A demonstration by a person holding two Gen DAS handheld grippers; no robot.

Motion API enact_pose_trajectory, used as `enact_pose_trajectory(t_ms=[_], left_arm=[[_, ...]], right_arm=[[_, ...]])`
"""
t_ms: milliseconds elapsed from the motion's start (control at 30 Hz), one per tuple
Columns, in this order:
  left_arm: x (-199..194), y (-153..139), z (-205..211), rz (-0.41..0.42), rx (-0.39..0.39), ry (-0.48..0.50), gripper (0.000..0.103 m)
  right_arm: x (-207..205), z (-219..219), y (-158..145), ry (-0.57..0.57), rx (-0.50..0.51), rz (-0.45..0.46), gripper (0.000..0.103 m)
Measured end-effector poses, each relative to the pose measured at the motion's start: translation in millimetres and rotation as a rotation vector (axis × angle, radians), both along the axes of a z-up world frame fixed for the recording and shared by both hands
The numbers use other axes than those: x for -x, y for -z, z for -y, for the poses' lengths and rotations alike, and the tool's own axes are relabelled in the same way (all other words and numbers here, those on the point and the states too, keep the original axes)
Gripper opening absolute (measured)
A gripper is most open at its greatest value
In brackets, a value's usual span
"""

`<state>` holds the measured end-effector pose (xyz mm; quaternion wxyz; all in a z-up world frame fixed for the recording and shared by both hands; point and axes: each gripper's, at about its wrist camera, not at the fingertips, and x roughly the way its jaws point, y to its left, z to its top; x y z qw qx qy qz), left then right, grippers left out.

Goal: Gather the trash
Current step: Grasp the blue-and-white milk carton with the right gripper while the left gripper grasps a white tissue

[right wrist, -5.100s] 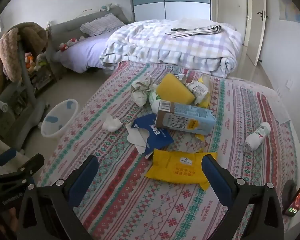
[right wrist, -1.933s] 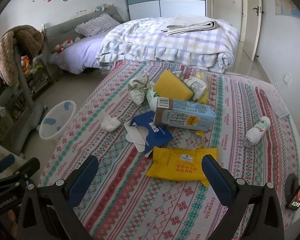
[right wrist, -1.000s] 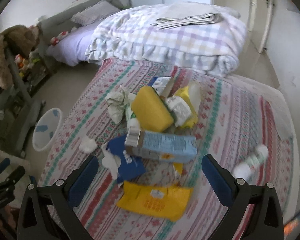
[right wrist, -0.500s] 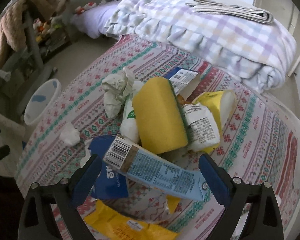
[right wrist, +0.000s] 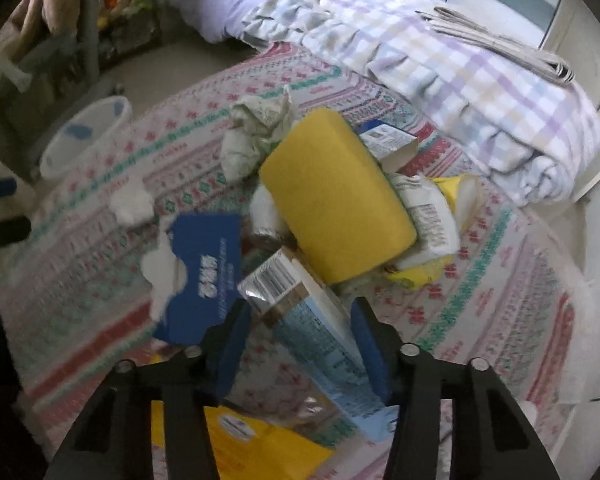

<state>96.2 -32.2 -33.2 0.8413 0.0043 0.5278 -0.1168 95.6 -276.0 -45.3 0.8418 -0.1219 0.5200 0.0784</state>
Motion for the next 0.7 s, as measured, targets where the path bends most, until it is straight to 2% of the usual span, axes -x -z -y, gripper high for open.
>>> enact_pose_trajectory(t_ms=[33,67,100,167,233,367,433,467,500,533,567,633,700], left_arm=[[-3.6,1.1,2.9,-0.008,0.018,0.003,0.101],[-8.3,2.2,6.0,-0.014,0.034,0.005,0.101],[-12.2,3.2,8.5,-0.016,0.044,0.006,0.100],[-22.4,5.1,14.7,-0.015,0.069,0.009,0.093],[-30.9,7.4,21.2,-0.014,0.086,0.019,0.089],[-44.4,16.0,35.2,-0.031,0.135,0.052,0.077],[-49.6,22.6,43.3,-0.041,0.136,0.069,0.072],[-51.3,24.9,45.0,-0.047,0.132,0.073,0.067],[-54.1,28.9,48.5,-0.058,0.129,0.079,0.064],[-57.2,34.5,51.7,-0.076,0.126,0.080,0.058],[-58.7,37.6,52.7,-0.089,0.125,0.075,0.050],[-62.5,44.7,52.6,-0.128,0.139,0.057,0.043],[-64.1,43.9,52.1,-0.131,0.158,0.044,0.035]], right_arm=[[1.8,0.8,-1.2,0.006,0.015,0.009,0.043],[3.0,1.7,-2.1,0.006,0.018,0.014,0.035],[4.8,2.6,-5.1,0.005,0.014,0.022,0.021],[8.7,4.2,-13.1,0.010,0.007,0.042,0.006],[11.7,8.4,-19.1,0.039,0.012,0.063,0.005],[12.3,21.2,-25.1,0.080,-0.070,0.061,0.006],[13.6,31.6,-25.9,0.092,-0.142,0.044,0.013],[13.9,33.0,-24.2,0.086,-0.151,0.036,0.027],[14.0,33.5,-22.2,0.084,-0.142,0.035,0.052],[15.3,33.3,-19.4,0.081,-0.120,0.042,0.063],[16.5,31.6,-17.2,0.072,-0.105,0.046,0.069],[14.6,26.1,-10.8,0.050,-0.090,0.024,0.069],[13.0,20.9,-2.8,0.034,-0.072,0.003,0.069]])
